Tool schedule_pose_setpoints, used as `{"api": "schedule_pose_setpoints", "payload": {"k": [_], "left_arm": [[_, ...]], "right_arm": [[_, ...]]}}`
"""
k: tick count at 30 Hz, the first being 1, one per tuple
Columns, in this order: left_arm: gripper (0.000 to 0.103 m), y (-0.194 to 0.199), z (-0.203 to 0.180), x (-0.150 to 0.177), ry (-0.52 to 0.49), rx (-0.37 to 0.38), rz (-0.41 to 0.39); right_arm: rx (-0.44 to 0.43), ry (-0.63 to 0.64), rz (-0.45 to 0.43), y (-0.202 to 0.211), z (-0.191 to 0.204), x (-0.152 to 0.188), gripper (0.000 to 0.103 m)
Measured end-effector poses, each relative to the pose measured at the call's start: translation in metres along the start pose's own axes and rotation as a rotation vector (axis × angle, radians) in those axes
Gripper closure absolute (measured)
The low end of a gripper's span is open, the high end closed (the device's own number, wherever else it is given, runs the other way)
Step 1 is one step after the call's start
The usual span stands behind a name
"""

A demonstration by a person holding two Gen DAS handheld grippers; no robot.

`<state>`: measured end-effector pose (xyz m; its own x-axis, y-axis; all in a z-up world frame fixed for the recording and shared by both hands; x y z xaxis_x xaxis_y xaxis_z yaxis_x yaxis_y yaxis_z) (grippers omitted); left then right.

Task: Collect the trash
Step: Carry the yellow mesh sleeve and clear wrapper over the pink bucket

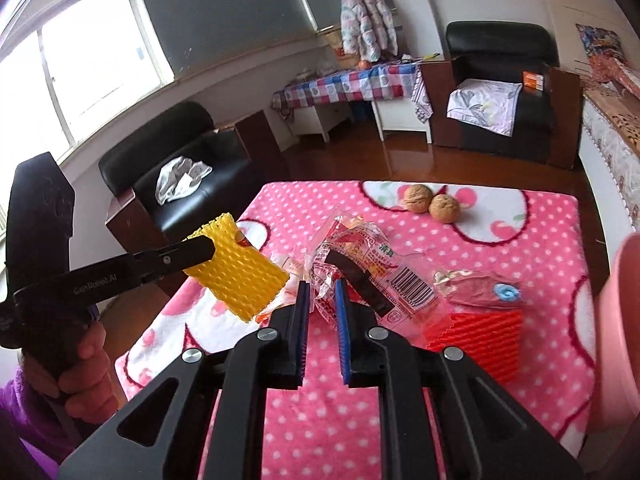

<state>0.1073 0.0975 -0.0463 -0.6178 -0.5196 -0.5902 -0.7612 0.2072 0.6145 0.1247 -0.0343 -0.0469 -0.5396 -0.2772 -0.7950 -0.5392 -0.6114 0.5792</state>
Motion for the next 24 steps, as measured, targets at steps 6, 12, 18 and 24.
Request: {"api": "schedule_pose_setpoints", "payload": {"k": [6, 12, 18, 24], "left_arm": [[0.094, -0.003, -0.032, 0.002, -0.049, 0.024, 0.007], [0.094, -0.010, -0.075, 0.015, -0.111, 0.063, 0.021], [0.094, -0.022, -0.114, 0.033, -0.167, 0.088, 0.043], [0.094, -0.035, -0.155, 0.050, -0.224, 0.117, 0.070]], "right_arm": [[0.027, -0.046, -0.046, 0.024, -0.021, 0.002, 0.090], [0.082, -0.106, -0.102, 0.057, -0.056, 0.006, 0.090], [0.151, -0.190, -0.157, 0.090, -0.100, 0.016, 0.090], [0.227, -0.263, -0.203, 0.121, -0.144, 0.032, 0.090]]}}
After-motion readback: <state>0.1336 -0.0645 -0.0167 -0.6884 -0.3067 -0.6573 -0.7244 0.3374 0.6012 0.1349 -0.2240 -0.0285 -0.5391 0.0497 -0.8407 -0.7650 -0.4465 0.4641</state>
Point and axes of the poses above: each gripper's, at about its wrist camera, not at the fingertips, and y roughly against the way its jaws point, z to its left, x to its underside, the point moved 10 cm from there along -y, roughly the way its jaws point, and after that the axes turned 12 degrees about y, right-handed, at the moved point
